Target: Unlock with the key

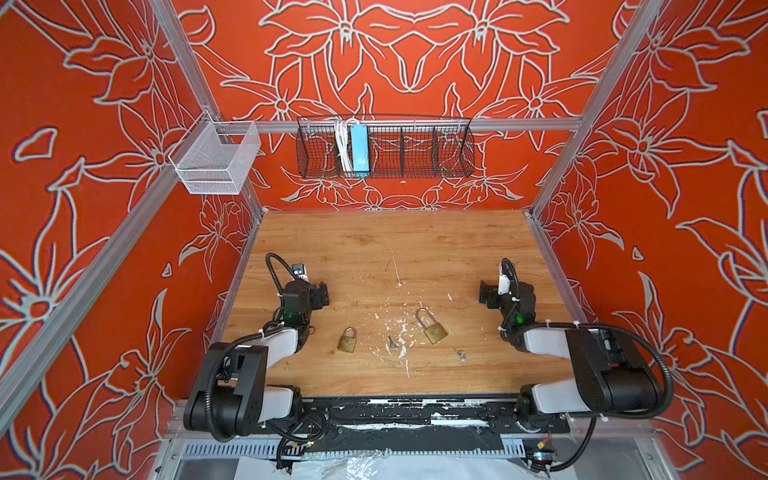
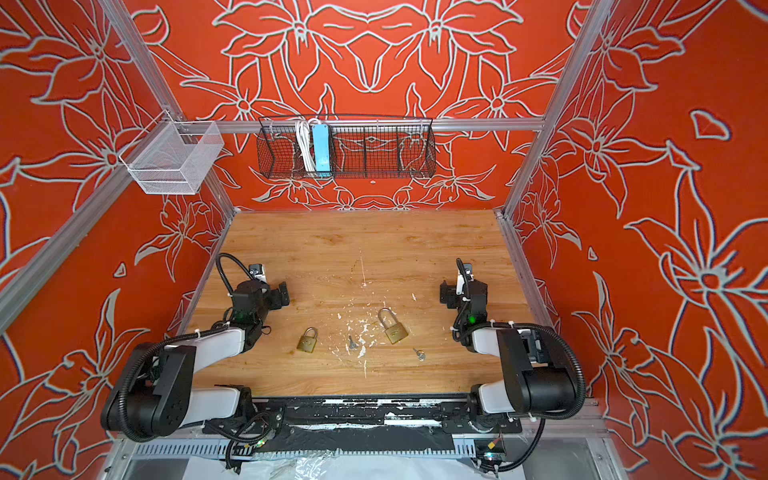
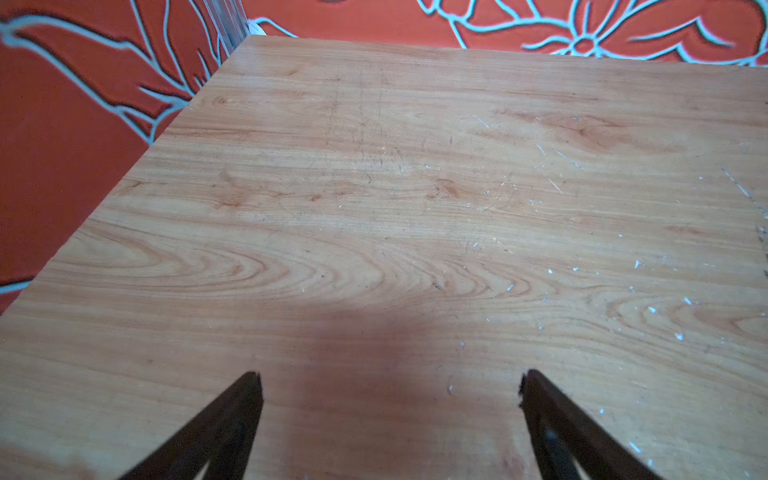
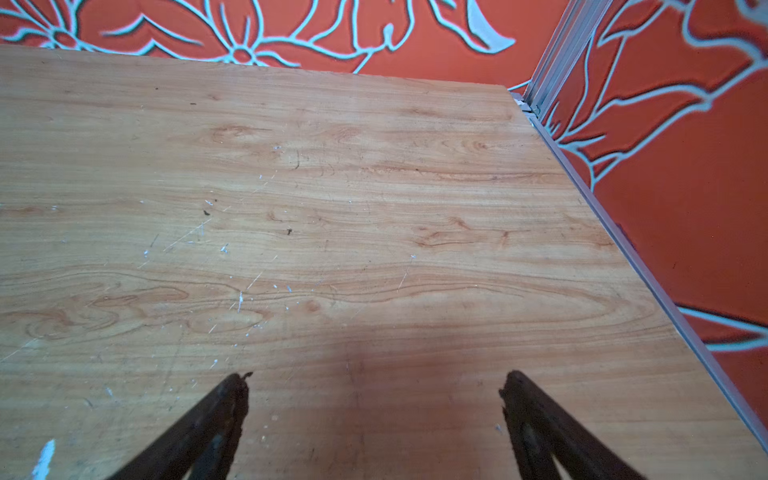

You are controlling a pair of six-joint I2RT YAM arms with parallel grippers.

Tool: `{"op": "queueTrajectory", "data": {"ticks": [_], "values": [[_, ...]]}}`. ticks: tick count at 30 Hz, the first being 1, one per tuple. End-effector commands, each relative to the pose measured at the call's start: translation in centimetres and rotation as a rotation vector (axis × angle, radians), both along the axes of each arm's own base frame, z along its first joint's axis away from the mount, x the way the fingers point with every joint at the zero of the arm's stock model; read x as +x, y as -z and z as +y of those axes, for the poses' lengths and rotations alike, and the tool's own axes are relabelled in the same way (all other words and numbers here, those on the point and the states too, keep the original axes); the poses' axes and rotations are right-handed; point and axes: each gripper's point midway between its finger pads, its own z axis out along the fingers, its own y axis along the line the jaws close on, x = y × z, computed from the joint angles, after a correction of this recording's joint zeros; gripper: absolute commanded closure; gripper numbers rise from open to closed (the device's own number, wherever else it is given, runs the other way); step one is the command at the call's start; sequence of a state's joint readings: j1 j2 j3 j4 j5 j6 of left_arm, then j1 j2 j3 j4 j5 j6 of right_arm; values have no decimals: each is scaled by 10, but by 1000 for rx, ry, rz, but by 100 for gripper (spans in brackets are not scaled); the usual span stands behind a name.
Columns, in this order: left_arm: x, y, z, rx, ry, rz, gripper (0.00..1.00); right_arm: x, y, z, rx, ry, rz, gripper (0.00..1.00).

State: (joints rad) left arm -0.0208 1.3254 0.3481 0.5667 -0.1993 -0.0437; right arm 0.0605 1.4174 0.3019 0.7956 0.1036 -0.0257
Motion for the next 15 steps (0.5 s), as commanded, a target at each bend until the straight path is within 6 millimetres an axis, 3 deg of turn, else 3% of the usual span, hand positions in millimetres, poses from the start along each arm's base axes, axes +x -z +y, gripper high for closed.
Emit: {"op": "queueTrajectory", "data": {"ticks": [1, 15], "values": [[5, -5, -1, 5, 3, -11, 3, 7, -10, 1, 3, -9, -23, 2], [5, -5, -1, 0, 7, -8, 3, 9, -9, 0, 18, -12, -17, 2]]}}
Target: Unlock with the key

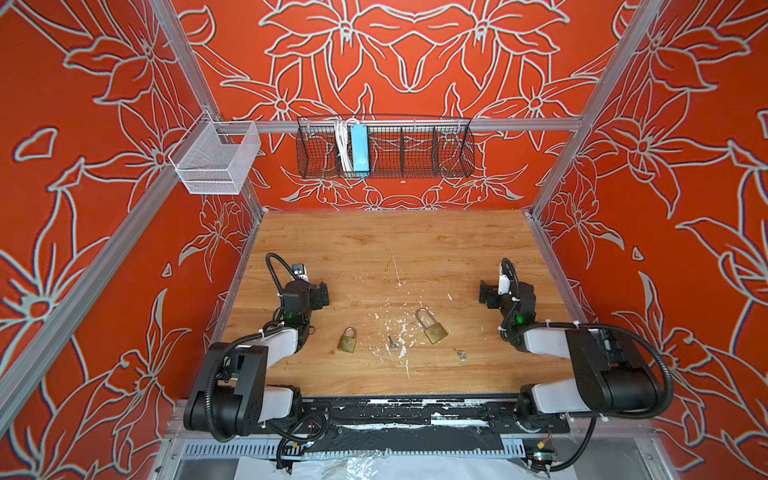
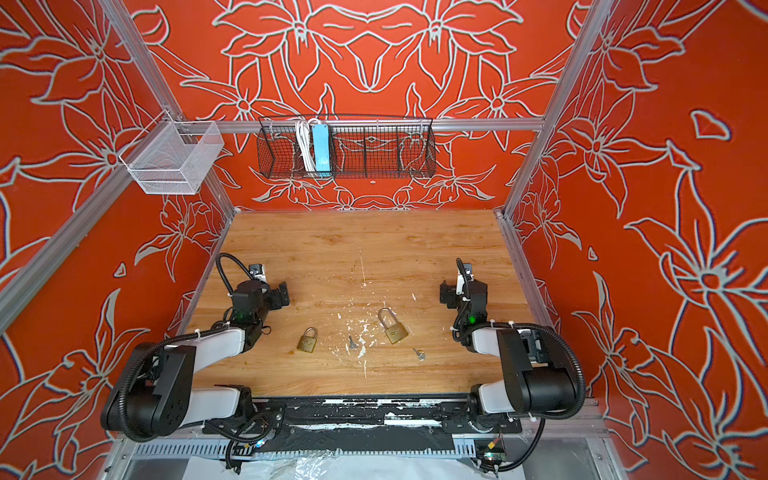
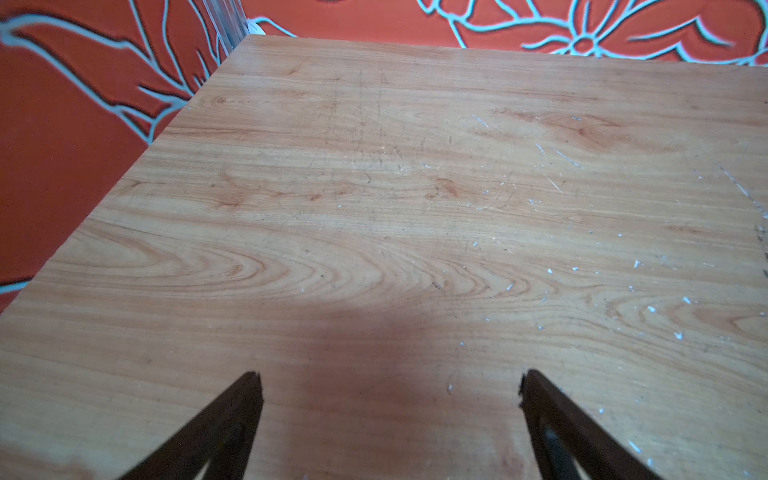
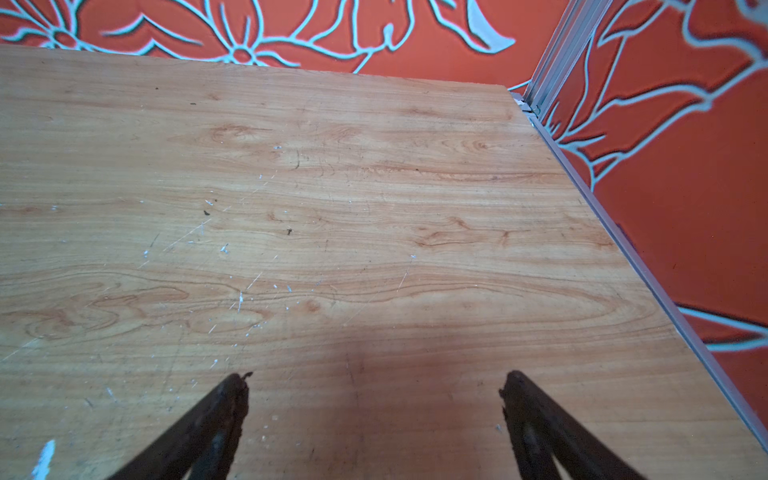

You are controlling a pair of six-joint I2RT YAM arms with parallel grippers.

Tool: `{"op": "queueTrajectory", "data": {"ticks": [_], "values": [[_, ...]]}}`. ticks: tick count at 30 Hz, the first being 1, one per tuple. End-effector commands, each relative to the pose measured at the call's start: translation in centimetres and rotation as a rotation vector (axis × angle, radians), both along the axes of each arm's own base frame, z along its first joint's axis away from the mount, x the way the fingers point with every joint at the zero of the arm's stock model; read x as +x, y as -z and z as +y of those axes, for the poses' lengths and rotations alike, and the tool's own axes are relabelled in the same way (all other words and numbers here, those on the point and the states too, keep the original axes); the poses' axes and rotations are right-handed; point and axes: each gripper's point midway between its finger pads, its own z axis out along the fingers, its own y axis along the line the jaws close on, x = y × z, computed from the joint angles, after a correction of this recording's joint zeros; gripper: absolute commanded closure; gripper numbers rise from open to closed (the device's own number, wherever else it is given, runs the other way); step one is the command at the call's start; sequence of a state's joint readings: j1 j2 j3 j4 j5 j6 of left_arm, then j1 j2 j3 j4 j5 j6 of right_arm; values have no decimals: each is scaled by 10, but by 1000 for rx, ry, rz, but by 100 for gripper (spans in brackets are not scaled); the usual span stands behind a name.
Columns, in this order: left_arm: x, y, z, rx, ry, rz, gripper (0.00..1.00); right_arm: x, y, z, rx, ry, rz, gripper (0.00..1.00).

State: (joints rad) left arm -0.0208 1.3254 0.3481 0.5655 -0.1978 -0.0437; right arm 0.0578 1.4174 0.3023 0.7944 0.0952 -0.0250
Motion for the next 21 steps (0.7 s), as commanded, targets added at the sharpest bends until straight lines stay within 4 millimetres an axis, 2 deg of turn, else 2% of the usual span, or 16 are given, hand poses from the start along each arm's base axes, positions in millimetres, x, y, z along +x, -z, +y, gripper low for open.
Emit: {"op": "queueTrajectory", "data": {"ticks": [1, 19, 21], "values": [[5, -5, -1, 0, 6, -9, 3, 8, -9, -1, 15, -7, -15, 2], [5, -6, -1, 0, 6, -13, 3, 7, -10, -1, 10, -7, -23, 2], [5, -11, -6, 12, 33, -17, 3, 4, -15, 2, -2, -18, -52, 3]]}}
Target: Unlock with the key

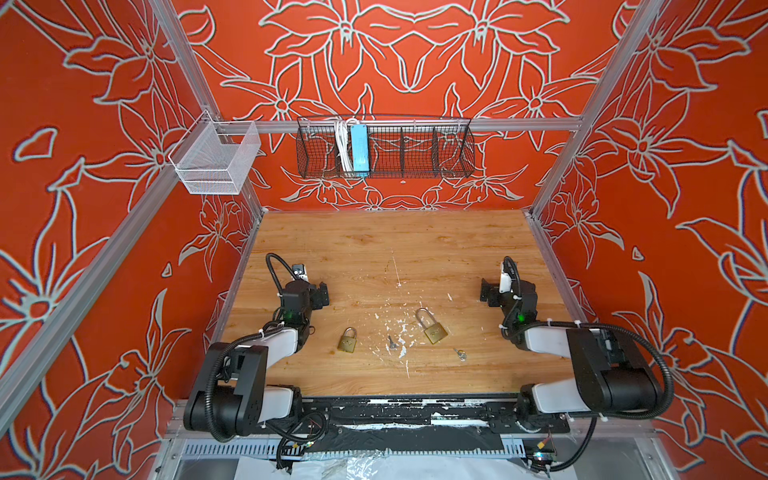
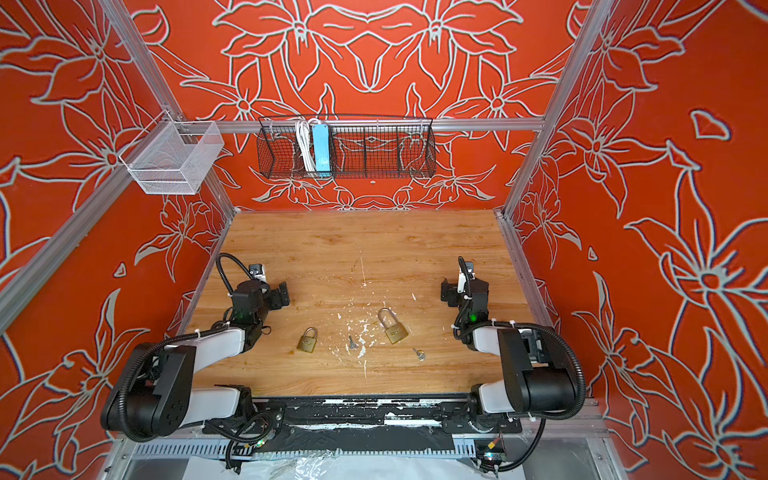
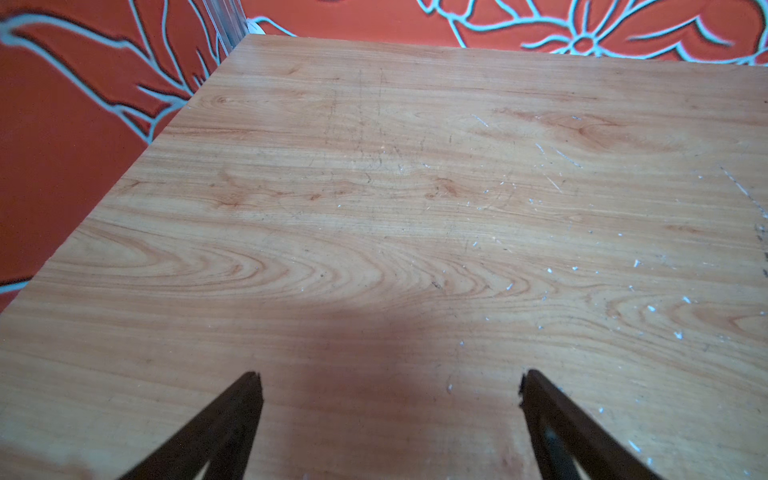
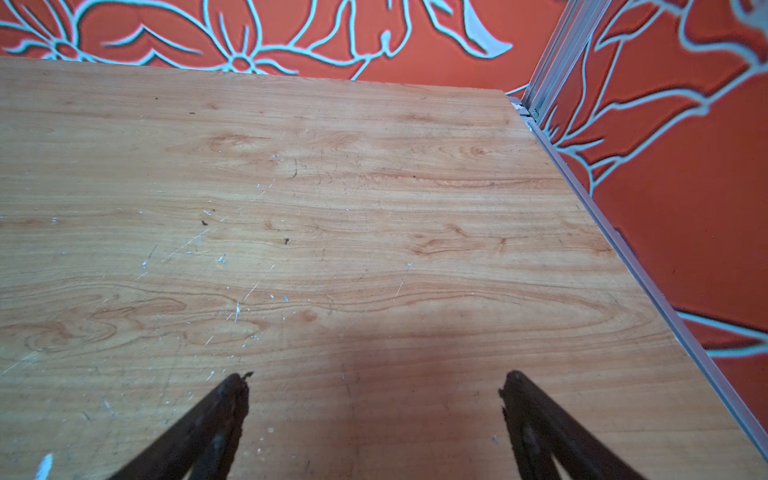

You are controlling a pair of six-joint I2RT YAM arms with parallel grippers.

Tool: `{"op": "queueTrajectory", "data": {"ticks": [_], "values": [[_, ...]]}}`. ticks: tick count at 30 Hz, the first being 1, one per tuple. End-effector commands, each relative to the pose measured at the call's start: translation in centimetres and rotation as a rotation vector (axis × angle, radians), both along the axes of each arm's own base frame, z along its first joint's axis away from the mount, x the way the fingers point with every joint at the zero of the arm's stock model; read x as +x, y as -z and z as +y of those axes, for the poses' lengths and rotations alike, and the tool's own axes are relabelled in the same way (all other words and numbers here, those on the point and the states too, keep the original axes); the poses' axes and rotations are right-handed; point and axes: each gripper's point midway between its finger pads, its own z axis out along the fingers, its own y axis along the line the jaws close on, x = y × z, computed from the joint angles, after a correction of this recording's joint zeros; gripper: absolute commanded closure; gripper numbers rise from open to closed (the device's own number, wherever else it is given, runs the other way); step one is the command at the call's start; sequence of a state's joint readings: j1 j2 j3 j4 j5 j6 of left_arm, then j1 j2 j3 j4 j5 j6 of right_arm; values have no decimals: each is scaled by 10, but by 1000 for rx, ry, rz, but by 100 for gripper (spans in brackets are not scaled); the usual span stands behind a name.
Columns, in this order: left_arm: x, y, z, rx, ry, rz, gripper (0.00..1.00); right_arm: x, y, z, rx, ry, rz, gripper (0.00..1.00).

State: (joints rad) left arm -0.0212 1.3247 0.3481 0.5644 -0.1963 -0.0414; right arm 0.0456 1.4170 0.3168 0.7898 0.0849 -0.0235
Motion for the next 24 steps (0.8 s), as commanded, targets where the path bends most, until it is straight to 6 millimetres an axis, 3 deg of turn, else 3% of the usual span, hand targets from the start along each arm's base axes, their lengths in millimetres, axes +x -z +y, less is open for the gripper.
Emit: {"op": "queueTrajectory", "data": {"ticks": [1, 6, 10, 13, 19, 20, 24], "values": [[4, -15, -6, 19, 26, -18, 3, -2, -16, 4, -15, -8, -62, 3], [-13, -52, 4, -7, -102, -25, 3, -33, -58, -3, -37, 94, -134, 4], [-26, -87, -33, -134, -9, -98, 2, -56, -83, 11, 51, 92, -115, 7], [-34, -104, -91, -241, 186, -112, 3, -72, -93, 37, 168, -8, -26, 7], [-67, -116, -219, -500, 626, 22, 6, -110, -58, 99, 301, -200, 315, 11], [-74, -107, -241, -505, 694, 68, 6, -117, -50, 108, 290, -223, 356, 12], [-94, -103, -289, -469, 860, 100, 6, -140, -20, 126, 207, -230, 475, 16]]}}
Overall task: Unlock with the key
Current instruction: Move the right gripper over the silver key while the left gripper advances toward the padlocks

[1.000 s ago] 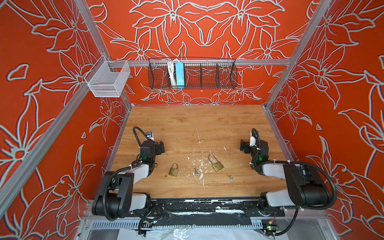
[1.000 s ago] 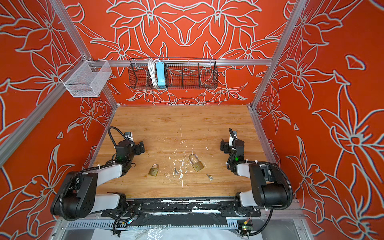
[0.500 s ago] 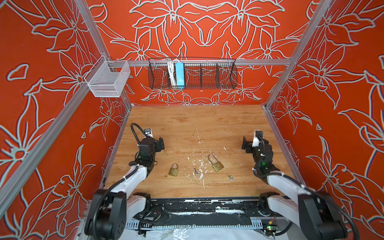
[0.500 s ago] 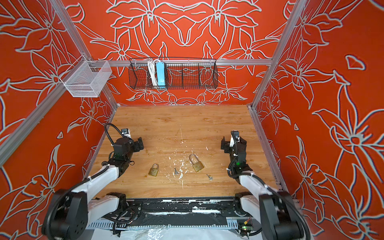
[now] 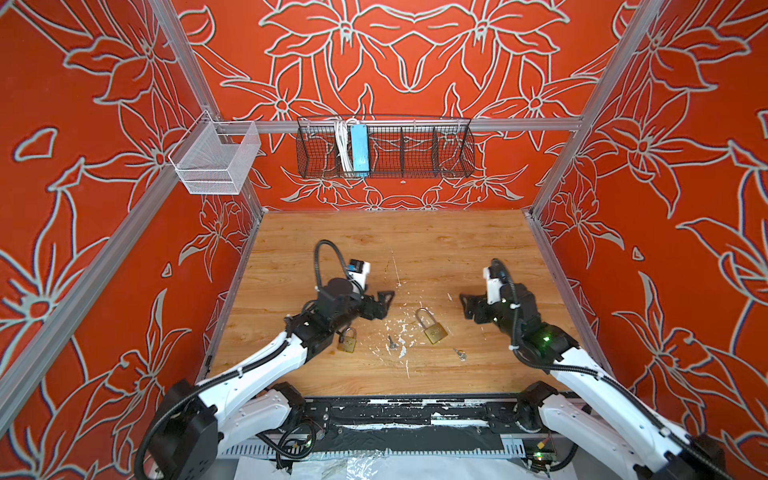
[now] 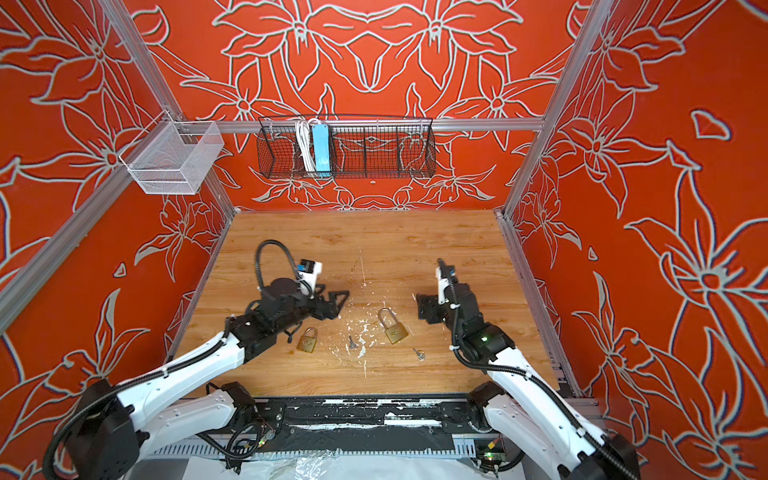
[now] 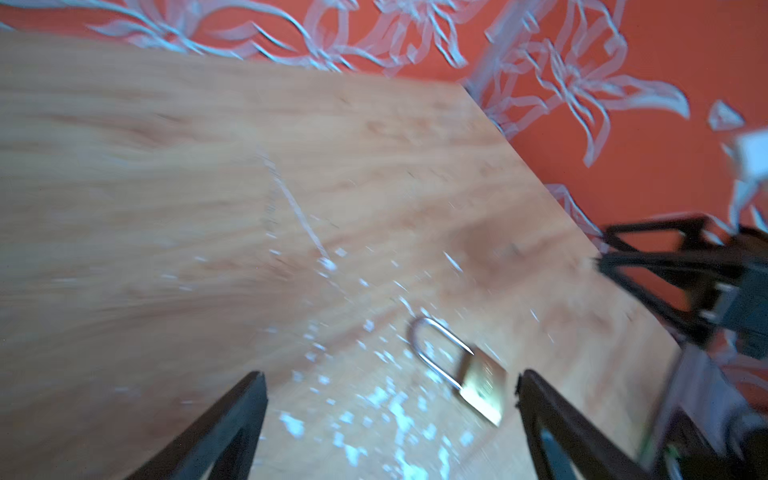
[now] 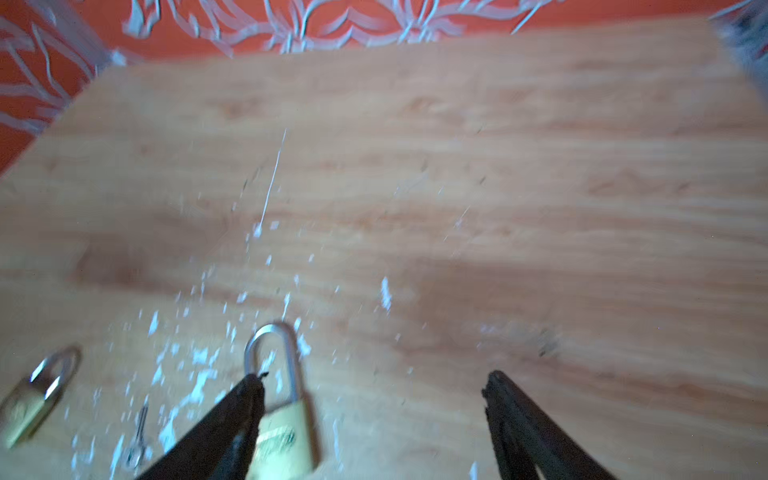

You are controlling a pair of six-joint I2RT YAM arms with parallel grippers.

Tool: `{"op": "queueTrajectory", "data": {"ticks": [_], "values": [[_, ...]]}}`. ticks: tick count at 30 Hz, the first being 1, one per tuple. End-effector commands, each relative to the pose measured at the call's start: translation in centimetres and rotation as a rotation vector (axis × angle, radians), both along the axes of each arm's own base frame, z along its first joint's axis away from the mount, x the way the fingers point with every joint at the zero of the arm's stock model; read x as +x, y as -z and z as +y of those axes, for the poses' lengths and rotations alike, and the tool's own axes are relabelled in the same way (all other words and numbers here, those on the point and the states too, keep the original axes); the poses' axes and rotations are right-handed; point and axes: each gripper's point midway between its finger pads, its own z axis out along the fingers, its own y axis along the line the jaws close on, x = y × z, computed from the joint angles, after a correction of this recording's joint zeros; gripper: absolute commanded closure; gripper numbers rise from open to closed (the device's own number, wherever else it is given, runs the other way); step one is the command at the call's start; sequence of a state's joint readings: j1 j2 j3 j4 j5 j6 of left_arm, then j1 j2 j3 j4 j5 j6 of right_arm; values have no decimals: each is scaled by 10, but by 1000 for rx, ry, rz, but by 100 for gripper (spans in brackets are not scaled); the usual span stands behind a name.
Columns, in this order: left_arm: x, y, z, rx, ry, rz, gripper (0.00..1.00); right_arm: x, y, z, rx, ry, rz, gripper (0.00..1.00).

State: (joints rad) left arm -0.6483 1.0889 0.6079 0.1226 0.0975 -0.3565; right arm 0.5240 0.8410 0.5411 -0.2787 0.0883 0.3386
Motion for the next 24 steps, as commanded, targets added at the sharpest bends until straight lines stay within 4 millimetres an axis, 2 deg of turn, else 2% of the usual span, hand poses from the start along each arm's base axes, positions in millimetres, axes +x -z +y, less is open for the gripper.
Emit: {"op": "queueTrajectory", "data": {"ticks": [1, 5, 7, 9, 11, 14, 17, 21, 24], "values": [[-21, -8, -38, -56, 172, 5, 6, -35, 40, -3, -75, 38, 199, 16], [-51, -9, -62, -116, 407, -53, 7, -59, 60, -7, -87, 96, 288, 22], [-65, 3, -65, -114, 465, -85, 7, -71, 74, -7, -63, 119, 323, 27], [-71, 8, -67, -75, 496, -89, 8, -79, 84, -10, -45, 145, 332, 37], [-69, 13, -68, -49, 474, -88, 8, -82, 91, -9, -30, 157, 334, 44], [-69, 5, -66, -54, 468, -115, 9, -86, 101, -1, -13, 148, 346, 50], [-70, -3, -57, -71, 432, -155, 8, -86, 105, 2, -49, 141, 325, 51], [-73, -8, -54, -89, 431, -178, 7, -84, 109, 21, -22, 91, 322, 51], [-71, -4, -55, -77, 425, -164, 7, -83, 113, 18, -85, 113, 332, 52]]}}
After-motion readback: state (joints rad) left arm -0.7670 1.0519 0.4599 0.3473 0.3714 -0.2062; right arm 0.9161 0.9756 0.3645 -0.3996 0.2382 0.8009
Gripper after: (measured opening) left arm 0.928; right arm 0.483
